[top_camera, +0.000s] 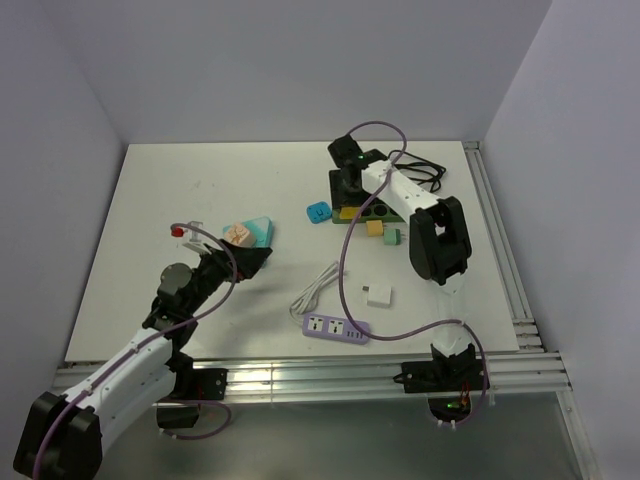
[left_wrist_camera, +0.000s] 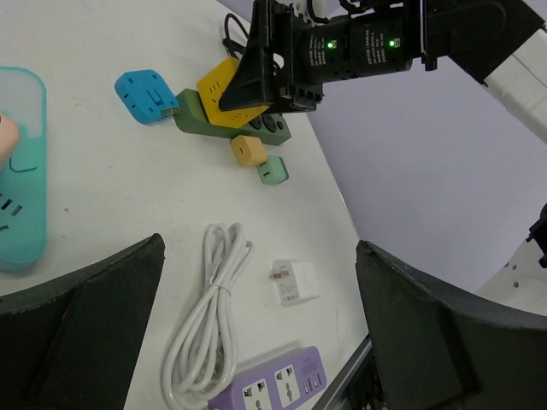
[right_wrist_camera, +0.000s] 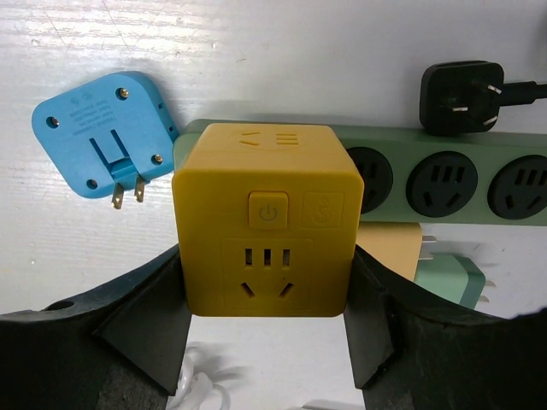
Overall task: Insert the plug
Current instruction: Insert the plug into the socket, then pick up the plug from the center of the board.
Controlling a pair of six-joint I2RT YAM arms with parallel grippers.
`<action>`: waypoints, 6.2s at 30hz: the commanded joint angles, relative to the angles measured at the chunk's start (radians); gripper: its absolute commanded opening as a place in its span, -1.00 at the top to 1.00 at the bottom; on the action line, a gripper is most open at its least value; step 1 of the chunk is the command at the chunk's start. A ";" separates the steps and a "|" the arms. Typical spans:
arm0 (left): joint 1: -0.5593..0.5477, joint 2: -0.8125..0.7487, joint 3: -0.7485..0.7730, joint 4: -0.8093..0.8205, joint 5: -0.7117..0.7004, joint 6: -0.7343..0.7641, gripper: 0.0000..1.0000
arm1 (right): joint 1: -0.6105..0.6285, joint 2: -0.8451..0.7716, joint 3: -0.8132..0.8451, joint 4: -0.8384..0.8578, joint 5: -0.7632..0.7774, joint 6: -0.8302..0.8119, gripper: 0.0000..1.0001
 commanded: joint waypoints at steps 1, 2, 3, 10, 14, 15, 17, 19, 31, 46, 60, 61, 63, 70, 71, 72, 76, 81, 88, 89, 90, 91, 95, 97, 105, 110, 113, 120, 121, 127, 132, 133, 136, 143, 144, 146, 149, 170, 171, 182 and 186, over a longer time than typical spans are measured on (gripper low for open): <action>0.002 0.003 0.050 0.035 0.015 0.022 -0.99 | -0.017 0.040 -0.104 -0.015 -0.103 -0.025 1.00; 0.002 0.006 0.052 0.036 0.017 0.022 -0.99 | -0.029 0.046 -0.113 -0.001 -0.132 -0.028 1.00; 0.002 0.008 0.052 0.038 0.017 0.022 -0.99 | -0.034 0.053 -0.112 -0.004 -0.124 -0.030 1.00; 0.002 0.028 0.055 0.051 0.024 0.022 -0.99 | -0.034 0.122 -0.067 -0.020 -0.130 -0.034 1.00; 0.002 0.031 0.053 0.050 0.023 0.025 -0.99 | -0.034 0.153 -0.033 -0.056 -0.084 -0.028 1.00; 0.002 0.031 0.053 0.050 0.023 0.023 -0.99 | -0.033 0.150 -0.033 -0.055 -0.071 -0.022 1.00; 0.002 0.028 0.053 0.050 0.021 0.025 -0.99 | -0.024 0.147 -0.033 -0.061 -0.048 -0.020 1.00; 0.002 0.034 0.056 0.045 0.021 0.028 -0.99 | -0.013 0.152 -0.026 -0.064 -0.042 -0.013 1.00; 0.002 0.053 0.058 0.058 0.029 0.029 -0.99 | -0.019 0.124 -0.048 -0.008 -0.149 -0.023 1.00; 0.001 0.046 0.060 0.045 0.023 0.034 -0.99 | 0.004 0.184 0.002 -0.095 0.022 0.019 1.00; 0.001 0.043 0.061 0.039 0.021 0.037 -0.99 | -0.037 0.098 -0.099 0.030 -0.183 0.003 1.00; -0.001 0.046 0.061 0.039 0.021 0.037 -0.99 | -0.028 0.116 -0.090 0.016 -0.150 0.000 1.00; -0.001 0.049 0.063 0.039 0.023 0.039 -0.99 | -0.019 0.144 -0.047 -0.019 -0.098 0.004 1.00; -0.001 0.062 0.070 0.041 0.028 0.037 -0.99 | 0.000 0.190 0.002 -0.085 -0.030 0.003 1.00; -0.001 0.062 0.070 0.041 0.028 0.039 -0.99 | 0.001 0.188 0.000 -0.086 -0.024 0.003 1.00; -0.001 0.063 0.070 0.041 0.028 0.036 -0.99 | 0.001 0.184 -0.003 -0.084 -0.030 0.003 1.00; -0.001 0.063 0.075 0.038 0.026 0.040 -0.99 | -0.008 0.143 -0.047 -0.018 -0.152 -0.010 1.00; 0.001 0.063 0.076 0.030 0.024 0.042 -0.99 | -0.025 0.145 -0.044 -0.007 -0.177 -0.011 1.00; 0.001 0.060 0.084 0.016 0.021 0.045 -0.99 | -0.022 0.110 -0.039 -0.011 -0.122 0.003 0.53; -0.001 0.059 0.084 0.013 0.020 0.046 -0.99 | -0.023 0.093 -0.044 -0.001 -0.114 0.007 0.30; -0.001 0.057 0.086 0.010 0.020 0.049 -0.99 | -0.023 0.086 -0.044 -0.001 -0.110 0.009 0.30; -0.001 0.056 0.087 0.009 0.018 0.048 -0.99 | -0.023 0.080 -0.046 0.005 -0.102 0.012 0.05; -0.001 0.042 0.089 -0.008 0.012 0.053 -0.99 | -0.023 0.037 -0.049 0.029 -0.076 0.026 -0.50; -0.001 0.033 0.090 -0.018 0.006 0.056 -0.99 | -0.023 0.003 -0.050 0.042 -0.074 0.029 -0.83; -0.001 0.025 0.090 -0.022 0.001 0.059 -0.99 | -0.025 -0.114 -0.049 0.063 -0.073 0.032 -1.00; -0.001 0.036 0.090 -0.016 -0.002 0.062 -0.99 | -0.022 -0.201 -0.108 0.089 -0.059 0.041 -1.00; -0.001 0.055 0.092 -0.007 0.000 0.065 -0.99 | -0.007 -0.256 -0.141 0.089 -0.019 0.052 -0.99; -0.001 0.163 0.124 0.007 0.006 0.088 -0.99 | 0.101 -0.522 -0.248 0.075 0.080 0.095 -1.00; -0.002 0.175 0.133 0.008 0.006 0.091 -0.99 | 0.114 -0.551 -0.265 0.079 0.094 0.110 -1.00; -0.008 0.284 0.190 0.010 0.012 0.128 -0.99 | 0.194 -0.819 -0.527 0.192 0.108 0.162 -0.92; -0.030 0.399 0.292 -0.042 -0.020 0.178 -0.99 | 0.208 -1.040 -0.786 0.328 0.082 0.185 -0.88; -0.044 0.416 0.308 -0.048 -0.028 0.186 -0.99 | 0.208 -1.063 -0.815 0.342 0.059 0.188 -0.87; -0.074 0.494 0.372 -0.068 -0.063 0.210 -0.99 | 0.216 -1.117 -0.898 0.376 0.044 0.202 -0.85; -0.128 0.796 0.565 -0.096 -0.062 0.260 -0.99 | 0.257 -1.213 -1.032 0.434 0.054 0.259 -0.85; -0.130 0.828 0.611 -0.099 -0.060 0.266 -0.99 | 0.263 -1.227 -1.064 0.439 0.061 0.268 -0.86; -0.137 0.906 0.653 -0.106 -0.063 0.278 -0.99 | 0.273 -1.267 -1.098 0.441 0.064 0.285 -0.86; -0.145 0.991 0.727 -0.126 -0.084 0.299 -0.99 | 0.280 -1.312 -1.176 0.439 0.094 0.309 -0.88; -0.185 1.292 1.081 -0.275 -0.273 0.506 -0.54 | 0.293 -1.330 -1.360 0.577 0.154 0.352 -0.75; -0.185 1.295 1.113 -0.294 -0.278 0.526 -0.50 | 0.293 -1.326 -1.360 0.577 0.162 0.358 -0.75; -0.185 1.277 1.083 -0.271 -0.373 0.602 -0.48 | 0.293 -1.287 -1.359 0.589 0.182 0.349 -0.72; -0.171 1.323 1.130 -0.275 -0.341 0.599 -0.46 | 0.293 -1.287 -1.357 0.594 0.180 0.346 -0.71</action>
